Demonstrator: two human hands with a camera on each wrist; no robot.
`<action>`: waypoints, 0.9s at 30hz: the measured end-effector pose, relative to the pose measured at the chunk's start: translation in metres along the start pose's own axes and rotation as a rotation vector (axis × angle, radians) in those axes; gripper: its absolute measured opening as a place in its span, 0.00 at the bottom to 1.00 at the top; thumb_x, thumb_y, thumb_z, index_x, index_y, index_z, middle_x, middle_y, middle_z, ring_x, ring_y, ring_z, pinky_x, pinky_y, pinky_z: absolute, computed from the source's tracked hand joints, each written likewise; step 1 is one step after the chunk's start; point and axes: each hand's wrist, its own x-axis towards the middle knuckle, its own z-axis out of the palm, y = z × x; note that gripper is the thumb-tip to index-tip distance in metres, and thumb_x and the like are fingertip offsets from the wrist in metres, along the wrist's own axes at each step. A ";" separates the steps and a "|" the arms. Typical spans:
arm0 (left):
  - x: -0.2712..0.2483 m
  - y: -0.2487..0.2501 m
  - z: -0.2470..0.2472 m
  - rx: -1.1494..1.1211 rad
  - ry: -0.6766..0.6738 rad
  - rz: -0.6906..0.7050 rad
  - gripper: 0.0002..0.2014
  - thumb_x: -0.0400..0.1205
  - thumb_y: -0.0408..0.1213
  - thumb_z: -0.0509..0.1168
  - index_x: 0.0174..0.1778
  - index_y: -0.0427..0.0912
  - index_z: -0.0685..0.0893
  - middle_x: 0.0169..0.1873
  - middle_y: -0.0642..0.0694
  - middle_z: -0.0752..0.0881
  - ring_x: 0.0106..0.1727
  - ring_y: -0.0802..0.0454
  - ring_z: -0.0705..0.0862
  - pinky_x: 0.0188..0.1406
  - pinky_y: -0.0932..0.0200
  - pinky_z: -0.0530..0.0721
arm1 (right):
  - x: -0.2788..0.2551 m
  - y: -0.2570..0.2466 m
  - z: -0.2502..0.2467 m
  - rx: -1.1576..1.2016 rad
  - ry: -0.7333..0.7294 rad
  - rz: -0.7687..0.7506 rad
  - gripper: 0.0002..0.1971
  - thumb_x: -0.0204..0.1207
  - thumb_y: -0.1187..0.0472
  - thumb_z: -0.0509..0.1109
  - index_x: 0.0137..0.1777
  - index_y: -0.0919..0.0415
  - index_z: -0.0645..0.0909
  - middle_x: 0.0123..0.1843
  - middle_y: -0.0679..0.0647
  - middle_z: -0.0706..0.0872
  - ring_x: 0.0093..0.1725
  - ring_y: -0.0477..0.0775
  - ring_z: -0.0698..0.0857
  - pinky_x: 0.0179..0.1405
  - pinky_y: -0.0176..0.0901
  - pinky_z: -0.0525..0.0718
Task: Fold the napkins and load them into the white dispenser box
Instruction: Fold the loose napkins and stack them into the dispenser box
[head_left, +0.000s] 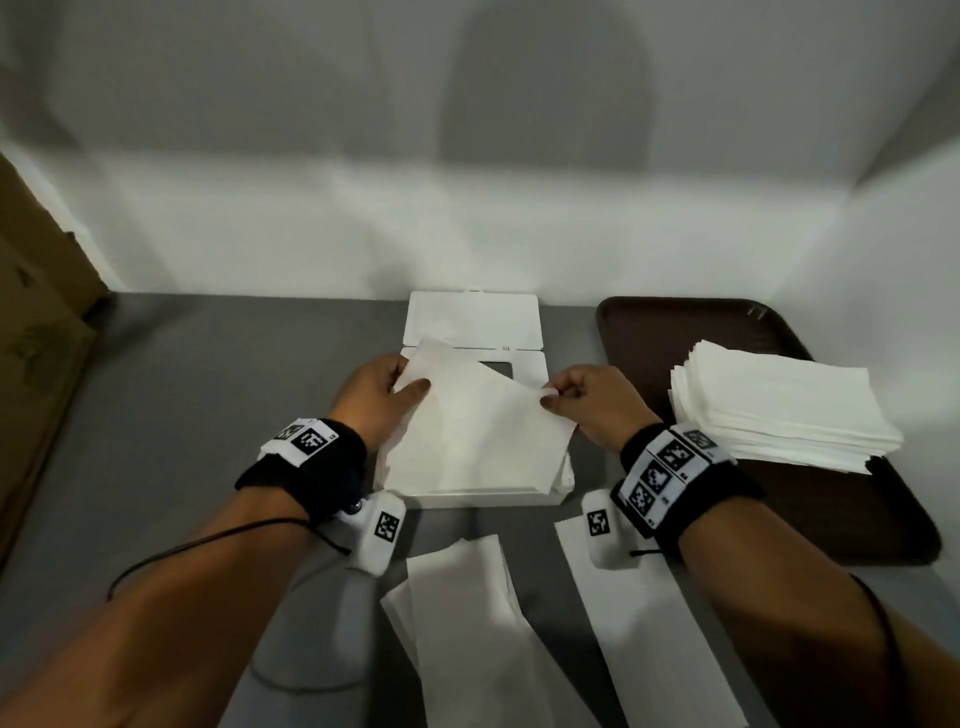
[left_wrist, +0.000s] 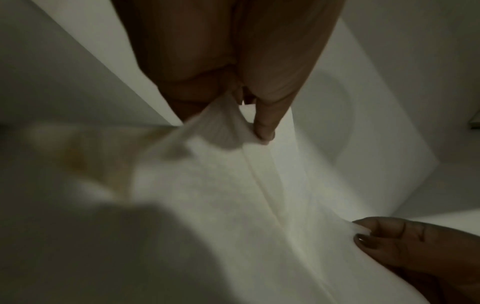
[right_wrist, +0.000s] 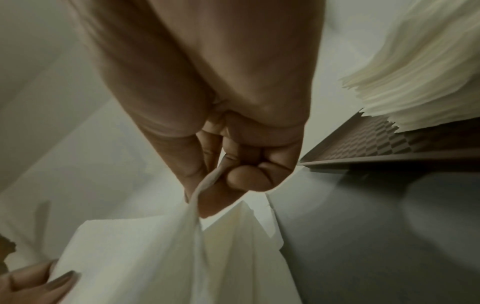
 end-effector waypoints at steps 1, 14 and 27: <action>0.001 -0.002 0.000 0.019 0.006 -0.006 0.06 0.73 0.47 0.70 0.35 0.51 0.81 0.35 0.46 0.88 0.36 0.48 0.83 0.48 0.40 0.84 | 0.003 0.002 0.001 -0.035 -0.002 -0.006 0.01 0.75 0.63 0.75 0.45 0.59 0.86 0.37 0.54 0.84 0.36 0.48 0.81 0.34 0.28 0.76; -0.028 0.068 -0.006 0.154 -0.070 0.328 0.08 0.83 0.41 0.66 0.42 0.40 0.81 0.33 0.44 0.84 0.33 0.52 0.78 0.37 0.54 0.76 | 0.000 -0.048 0.000 -0.152 -0.189 -0.217 0.26 0.68 0.44 0.79 0.65 0.50 0.79 0.60 0.42 0.85 0.59 0.42 0.82 0.59 0.42 0.80; -0.045 0.007 -0.004 0.201 0.094 -0.144 0.13 0.81 0.39 0.66 0.31 0.39 0.76 0.26 0.47 0.78 0.31 0.49 0.74 0.29 0.59 0.70 | -0.010 -0.006 -0.012 0.164 -0.071 0.061 0.09 0.70 0.67 0.79 0.45 0.62 0.81 0.38 0.55 0.90 0.36 0.50 0.89 0.35 0.39 0.85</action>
